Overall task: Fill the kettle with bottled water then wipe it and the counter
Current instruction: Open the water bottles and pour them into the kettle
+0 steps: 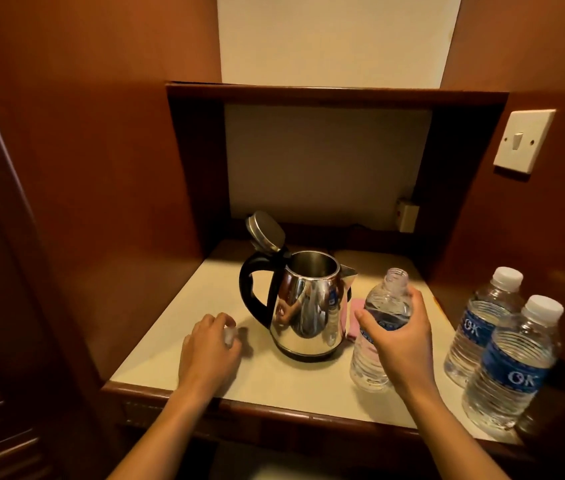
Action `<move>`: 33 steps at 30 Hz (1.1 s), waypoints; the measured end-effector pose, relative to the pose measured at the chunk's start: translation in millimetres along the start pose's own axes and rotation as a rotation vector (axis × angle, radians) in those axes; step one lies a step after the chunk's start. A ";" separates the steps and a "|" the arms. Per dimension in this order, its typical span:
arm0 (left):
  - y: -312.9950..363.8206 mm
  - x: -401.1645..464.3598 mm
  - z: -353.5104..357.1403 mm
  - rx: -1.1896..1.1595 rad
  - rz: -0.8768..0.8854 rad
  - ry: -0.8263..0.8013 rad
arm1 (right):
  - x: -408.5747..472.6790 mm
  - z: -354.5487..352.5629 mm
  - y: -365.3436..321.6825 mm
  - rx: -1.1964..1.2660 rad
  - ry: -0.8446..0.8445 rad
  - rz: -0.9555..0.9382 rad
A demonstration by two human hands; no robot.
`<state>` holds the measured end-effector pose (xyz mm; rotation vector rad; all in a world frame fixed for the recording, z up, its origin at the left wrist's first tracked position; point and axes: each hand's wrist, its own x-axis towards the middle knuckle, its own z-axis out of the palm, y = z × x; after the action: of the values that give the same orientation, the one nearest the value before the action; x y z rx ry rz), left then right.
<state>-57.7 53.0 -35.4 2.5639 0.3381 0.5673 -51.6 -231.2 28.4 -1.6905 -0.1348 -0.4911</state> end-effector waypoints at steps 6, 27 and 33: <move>-13.0 11.2 7.4 0.111 0.038 -0.017 | 19.8 3.6 -13.7 -0.118 -0.081 -0.070; -20.7 15.9 18.2 0.150 0.019 -0.115 | 85.3 9.8 -94.8 -1.164 -0.551 -0.162; -21.0 15.9 17.3 0.143 0.011 -0.121 | 87.5 7.6 -104.3 -1.287 -0.548 -0.196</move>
<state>-38.7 69.1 -54.7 2.7241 0.3335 0.4018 -8.5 -220.6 157.3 -3.0783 -0.4498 -0.2160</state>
